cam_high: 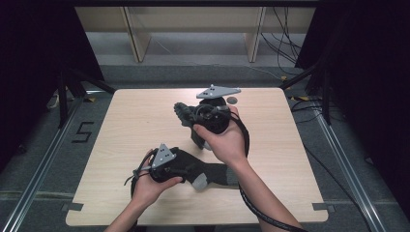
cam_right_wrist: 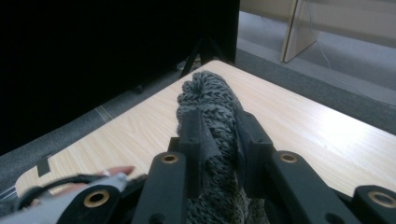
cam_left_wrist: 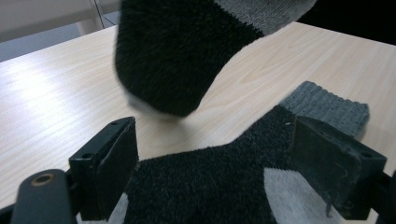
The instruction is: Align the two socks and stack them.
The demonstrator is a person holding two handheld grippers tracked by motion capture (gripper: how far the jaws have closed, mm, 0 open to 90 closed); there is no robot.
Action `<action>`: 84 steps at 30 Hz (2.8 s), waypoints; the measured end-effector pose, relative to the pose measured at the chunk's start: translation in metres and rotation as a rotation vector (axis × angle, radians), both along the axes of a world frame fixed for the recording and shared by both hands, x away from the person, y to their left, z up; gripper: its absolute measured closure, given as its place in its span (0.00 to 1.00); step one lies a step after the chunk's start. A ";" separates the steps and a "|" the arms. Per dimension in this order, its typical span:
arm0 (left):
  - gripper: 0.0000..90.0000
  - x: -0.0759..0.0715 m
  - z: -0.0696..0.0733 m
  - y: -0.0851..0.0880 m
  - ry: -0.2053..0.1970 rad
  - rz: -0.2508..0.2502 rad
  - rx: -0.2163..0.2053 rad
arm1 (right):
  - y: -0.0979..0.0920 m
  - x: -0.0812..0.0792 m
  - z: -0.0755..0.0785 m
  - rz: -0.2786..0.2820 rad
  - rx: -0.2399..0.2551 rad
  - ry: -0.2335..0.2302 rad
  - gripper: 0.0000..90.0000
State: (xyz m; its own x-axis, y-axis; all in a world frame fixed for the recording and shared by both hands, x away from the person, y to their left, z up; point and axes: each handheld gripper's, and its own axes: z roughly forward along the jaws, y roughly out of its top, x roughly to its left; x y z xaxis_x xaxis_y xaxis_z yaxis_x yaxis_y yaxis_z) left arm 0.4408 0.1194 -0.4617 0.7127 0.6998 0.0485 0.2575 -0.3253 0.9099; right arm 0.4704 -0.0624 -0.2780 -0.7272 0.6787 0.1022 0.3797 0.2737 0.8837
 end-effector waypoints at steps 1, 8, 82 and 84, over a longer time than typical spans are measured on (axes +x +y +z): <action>0.16 0.002 -0.001 -0.005 -0.001 0.017 -0.008 | 0.002 0.001 0.003 0.004 -0.005 -0.012 0.84; 0.16 0.008 -0.003 -0.013 -0.026 0.060 0.010 | 0.005 -0.001 0.011 0.012 0.018 -0.024 0.84; 0.92 0.006 0.020 0.043 -0.287 0.200 0.157 | -0.039 -0.006 0.005 -0.052 0.025 0.029 0.83; 0.92 0.003 0.022 0.045 -0.293 0.198 0.172 | -0.043 -0.007 0.002 -0.057 0.028 0.042 0.83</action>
State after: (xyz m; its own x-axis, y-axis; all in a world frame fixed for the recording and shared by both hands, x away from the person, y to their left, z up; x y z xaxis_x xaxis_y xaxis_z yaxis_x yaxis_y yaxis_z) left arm 0.4433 0.1645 -0.4400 0.5029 0.7863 0.3588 0.0677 -0.4497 0.8906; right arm 0.4635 -0.1052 -0.2763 -0.6821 0.7154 0.1513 0.4305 0.2256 0.8740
